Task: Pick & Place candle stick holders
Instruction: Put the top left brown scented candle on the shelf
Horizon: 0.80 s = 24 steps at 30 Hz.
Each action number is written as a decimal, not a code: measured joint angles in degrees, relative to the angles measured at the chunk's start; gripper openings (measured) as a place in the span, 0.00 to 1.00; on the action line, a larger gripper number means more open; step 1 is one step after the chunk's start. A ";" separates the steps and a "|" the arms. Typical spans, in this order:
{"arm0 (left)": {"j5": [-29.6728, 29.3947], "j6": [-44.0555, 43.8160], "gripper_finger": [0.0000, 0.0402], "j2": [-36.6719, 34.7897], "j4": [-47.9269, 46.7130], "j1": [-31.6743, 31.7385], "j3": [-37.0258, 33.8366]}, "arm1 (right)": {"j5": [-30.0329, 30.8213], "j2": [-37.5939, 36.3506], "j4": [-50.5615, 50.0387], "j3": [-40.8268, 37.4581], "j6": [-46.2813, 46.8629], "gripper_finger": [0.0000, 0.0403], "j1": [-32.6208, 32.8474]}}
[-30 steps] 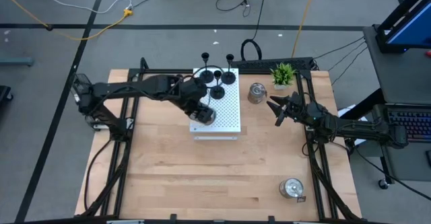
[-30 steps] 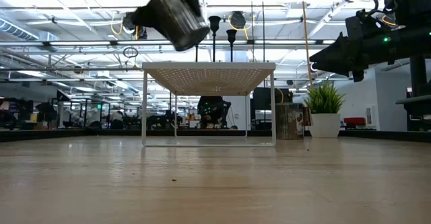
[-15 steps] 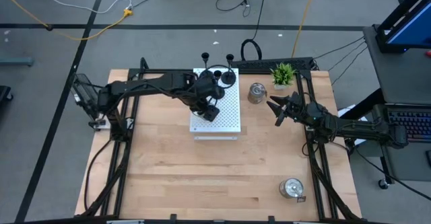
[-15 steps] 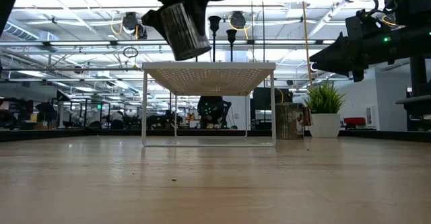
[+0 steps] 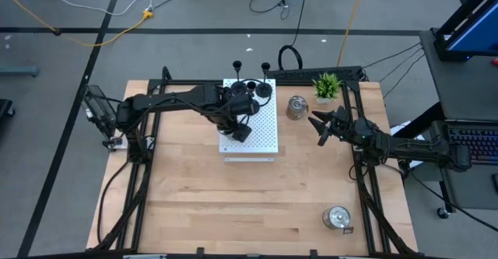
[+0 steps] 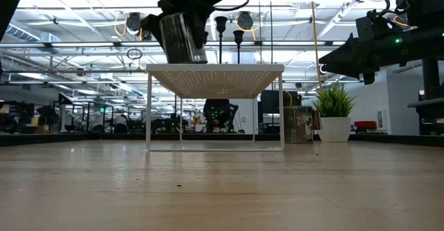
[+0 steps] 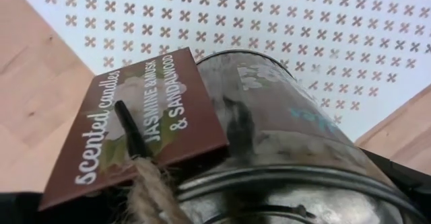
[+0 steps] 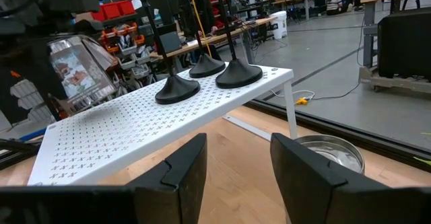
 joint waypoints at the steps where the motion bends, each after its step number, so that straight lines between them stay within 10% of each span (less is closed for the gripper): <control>1: 0.02 0.02 0.89 0.00 0.19 0.00 0.00 | 0.00 0.00 0.00 0.00 0.00 0.39 0.00; 24: 2.76 0.28 0.91 0.00 1.42 0.10 -0.02 | 0.00 0.02 -0.02 0.00 0.00 0.39 -0.02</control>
